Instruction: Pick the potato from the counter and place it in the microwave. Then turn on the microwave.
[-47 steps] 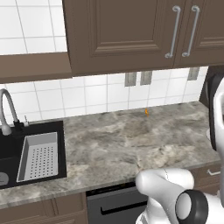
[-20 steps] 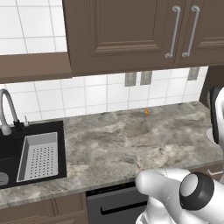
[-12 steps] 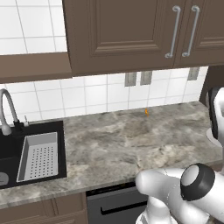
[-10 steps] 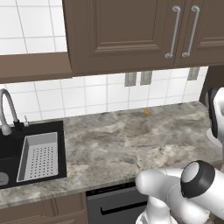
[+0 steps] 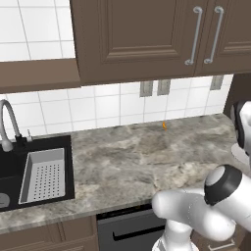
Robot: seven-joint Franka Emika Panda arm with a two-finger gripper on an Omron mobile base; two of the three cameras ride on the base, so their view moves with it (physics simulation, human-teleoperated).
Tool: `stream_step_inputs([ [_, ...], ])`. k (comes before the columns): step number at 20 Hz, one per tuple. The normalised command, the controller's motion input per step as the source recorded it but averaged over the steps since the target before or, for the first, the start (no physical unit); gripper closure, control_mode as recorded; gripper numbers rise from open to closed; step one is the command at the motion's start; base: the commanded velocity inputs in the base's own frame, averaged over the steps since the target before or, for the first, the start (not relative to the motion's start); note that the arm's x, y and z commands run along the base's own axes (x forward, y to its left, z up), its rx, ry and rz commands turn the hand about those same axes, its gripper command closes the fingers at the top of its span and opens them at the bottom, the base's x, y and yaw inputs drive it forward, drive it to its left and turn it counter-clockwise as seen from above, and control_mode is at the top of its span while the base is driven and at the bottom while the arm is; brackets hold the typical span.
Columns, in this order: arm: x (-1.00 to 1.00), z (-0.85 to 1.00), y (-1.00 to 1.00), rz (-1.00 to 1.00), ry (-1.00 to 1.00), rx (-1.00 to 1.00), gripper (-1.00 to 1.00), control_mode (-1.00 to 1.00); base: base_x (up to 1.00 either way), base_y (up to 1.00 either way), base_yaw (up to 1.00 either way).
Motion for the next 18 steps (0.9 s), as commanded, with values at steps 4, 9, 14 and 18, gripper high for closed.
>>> stream_step_inputs([
  [4,0.16,-0.23,-0.25,-0.01,0.0,0.0,-1.0,-1.0,0.0,0.0,0.0],
  [9,0.18,-0.19,-0.19,-0.03,0.0,0.0,-1.0,-1.0,0.0,0.0,0.0],
  [14,0.2,-0.12,-0.22,-0.02,0.0,0.0,-1.0,-1.0,0.0,0.0,0.0],
  [18,0.21,-0.13,-0.21,-0.01,0.0,0.0,-1.0,-1.0,0.0,0.0,0.0],
])
